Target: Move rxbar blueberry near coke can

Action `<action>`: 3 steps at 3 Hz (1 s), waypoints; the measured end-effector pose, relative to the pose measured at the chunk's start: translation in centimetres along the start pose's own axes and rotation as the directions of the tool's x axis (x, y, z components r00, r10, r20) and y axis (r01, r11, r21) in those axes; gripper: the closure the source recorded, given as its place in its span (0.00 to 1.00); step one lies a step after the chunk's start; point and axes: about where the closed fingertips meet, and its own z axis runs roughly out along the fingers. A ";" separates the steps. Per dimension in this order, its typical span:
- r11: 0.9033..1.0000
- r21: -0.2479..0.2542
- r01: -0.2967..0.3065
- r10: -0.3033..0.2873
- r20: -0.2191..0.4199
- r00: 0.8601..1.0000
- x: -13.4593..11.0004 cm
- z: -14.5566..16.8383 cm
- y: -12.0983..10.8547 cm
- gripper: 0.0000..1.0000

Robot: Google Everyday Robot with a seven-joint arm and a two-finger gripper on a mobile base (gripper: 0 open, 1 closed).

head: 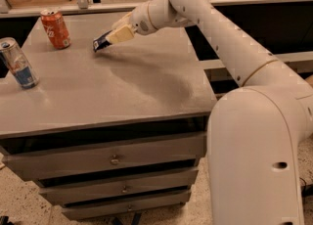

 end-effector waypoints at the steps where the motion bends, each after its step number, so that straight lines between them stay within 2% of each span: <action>1: 0.999 0.024 -0.021 0.021 -0.005 1.000 0.5 2.4 0.8 1.00; 2: 0.999 0.036 -0.030 0.029 0.010 1.000 0.3 4.0 1.2 1.00; 3: 0.997 0.069 -0.038 0.035 0.030 0.999 -0.1 4.8 1.1 1.00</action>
Offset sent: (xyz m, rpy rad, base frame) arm 0.0018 0.0466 -0.0245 0.0399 -0.0007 -0.0699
